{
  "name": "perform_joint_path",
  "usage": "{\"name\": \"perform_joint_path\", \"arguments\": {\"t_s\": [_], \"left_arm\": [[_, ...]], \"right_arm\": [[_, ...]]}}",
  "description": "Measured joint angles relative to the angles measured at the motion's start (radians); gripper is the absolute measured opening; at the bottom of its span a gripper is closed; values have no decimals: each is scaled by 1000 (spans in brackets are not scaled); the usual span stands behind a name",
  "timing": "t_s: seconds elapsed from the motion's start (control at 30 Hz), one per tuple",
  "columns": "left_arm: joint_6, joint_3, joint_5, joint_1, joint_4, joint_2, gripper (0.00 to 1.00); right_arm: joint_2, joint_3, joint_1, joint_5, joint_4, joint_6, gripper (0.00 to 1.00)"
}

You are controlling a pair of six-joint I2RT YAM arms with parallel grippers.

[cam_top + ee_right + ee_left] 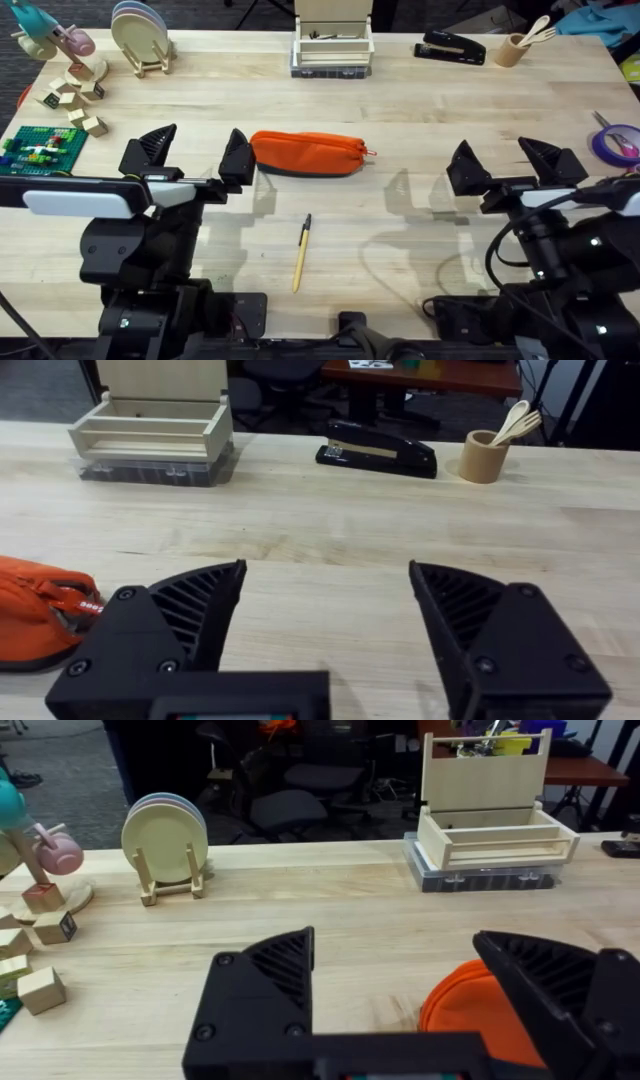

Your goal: Unzip the bag, pick up the pens from the table one at a time and place them inside, then zip the bag closed.

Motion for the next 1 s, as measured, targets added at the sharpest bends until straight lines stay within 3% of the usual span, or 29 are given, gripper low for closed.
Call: {"name": "perform_joint_path", "arguments": {"t_s": [0.5,0.6,0.63,0.83,1.0], "left_arm": [[0,1,0,0,0,0,994],[0,20,0,0,-57,0,994],[0,82,0,0,-164,3,993],[0,325,0,0,-357,84,993],[0,566,0,0,-521,247,993]], "right_arm": [[0,1,0,0,-3,0,998],[0,8,0,-6,-15,0,998],[0,38,0,-13,-59,0,998],[30,236,0,-23,-243,1,998],[150,450,0,-23,-388,1,998]]}}
